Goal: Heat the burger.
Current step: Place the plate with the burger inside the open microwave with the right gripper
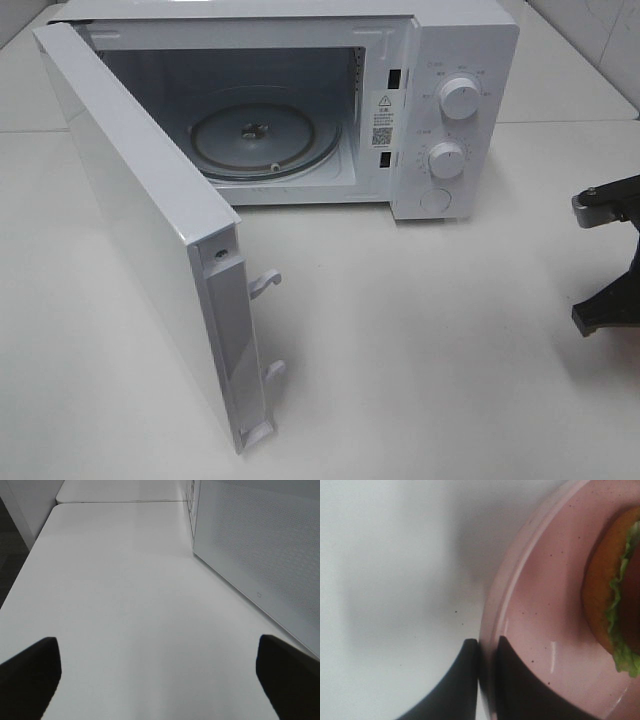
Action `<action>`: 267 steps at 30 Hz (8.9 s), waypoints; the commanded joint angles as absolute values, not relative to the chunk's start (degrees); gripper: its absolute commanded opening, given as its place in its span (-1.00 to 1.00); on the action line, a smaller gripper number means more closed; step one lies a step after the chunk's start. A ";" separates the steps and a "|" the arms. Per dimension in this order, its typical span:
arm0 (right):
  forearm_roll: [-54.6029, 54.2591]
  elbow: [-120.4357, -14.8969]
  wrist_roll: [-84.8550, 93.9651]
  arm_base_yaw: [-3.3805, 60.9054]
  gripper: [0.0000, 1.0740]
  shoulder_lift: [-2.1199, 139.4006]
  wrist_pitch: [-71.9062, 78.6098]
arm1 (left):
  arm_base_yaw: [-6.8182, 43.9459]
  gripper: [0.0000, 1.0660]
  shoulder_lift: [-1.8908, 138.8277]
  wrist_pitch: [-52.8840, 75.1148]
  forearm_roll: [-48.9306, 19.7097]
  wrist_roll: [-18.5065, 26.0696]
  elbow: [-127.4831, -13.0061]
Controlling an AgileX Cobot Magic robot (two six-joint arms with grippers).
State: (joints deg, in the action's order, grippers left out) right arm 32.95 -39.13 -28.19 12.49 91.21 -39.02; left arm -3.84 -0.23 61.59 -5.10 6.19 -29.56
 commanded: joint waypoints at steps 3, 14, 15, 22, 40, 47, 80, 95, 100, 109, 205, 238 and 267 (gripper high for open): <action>36.96 -39.25 -29.51 14.38 -1.00 90.07 -41.65 | -3.84 0.84 -0.97 61.42 -5.61 6.30 -29.62; 40.68 -39.25 -31.74 18.68 -1.00 86.29 -46.24 | -3.84 0.84 -0.97 61.42 -5.61 6.30 -29.62; 40.68 -39.25 -31.91 18.68 -1.00 85.66 -47.10 | -3.84 0.84 -0.97 61.42 -5.61 6.30 -29.62; 40.68 -39.25 -31.80 18.68 -1.00 83.14 -49.22 | -3.84 0.84 -0.97 61.42 -5.61 6.30 -29.62; 40.85 -34.03 -32.14 31.74 -0.99 74.89 -55.06 | -3.84 0.84 -0.97 61.42 -5.61 6.30 -29.62; 40.74 -33.12 -33.52 39.88 -0.99 74.89 -58.90 | -3.84 0.84 -0.97 61.42 -5.56 6.30 -29.62; 52.83 -33.12 -29.79 64.63 -0.95 74.89 -54.43 | -3.84 0.84 -0.97 61.42 -5.56 6.30 -29.62; 56.32 -33.12 -13.01 64.63 -0.92 74.89 -40.91 | -3.84 0.84 -0.97 61.42 -5.56 6.30 -29.62; 56.32 -33.12 -9.00 64.63 -0.92 74.89 -38.96 | -3.84 0.84 -0.97 61.42 -5.56 6.30 -29.62; 57.64 -33.12 -6.02 64.63 -0.90 74.89 -34.21 | -3.84 0.84 -0.97 61.42 -5.56 6.30 -29.62; -11.63 -43.89 100.44 38.56 -0.90 93.16 7.28 | -3.84 0.84 -0.97 61.42 -5.50 6.30 -29.62; -10.08 -61.36 99.58 35.81 -0.88 106.17 3.38 | -3.84 0.84 -0.97 61.42 -5.50 6.30 -29.62; -6.42 -80.50 92.99 35.07 -0.85 119.81 -2.29 | -3.84 0.84 -0.97 61.42 -5.50 6.30 -29.62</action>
State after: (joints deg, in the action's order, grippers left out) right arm -6.53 -79.24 93.56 35.29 120.38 -5.33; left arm -3.84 -0.23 61.59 -5.10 6.19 -29.56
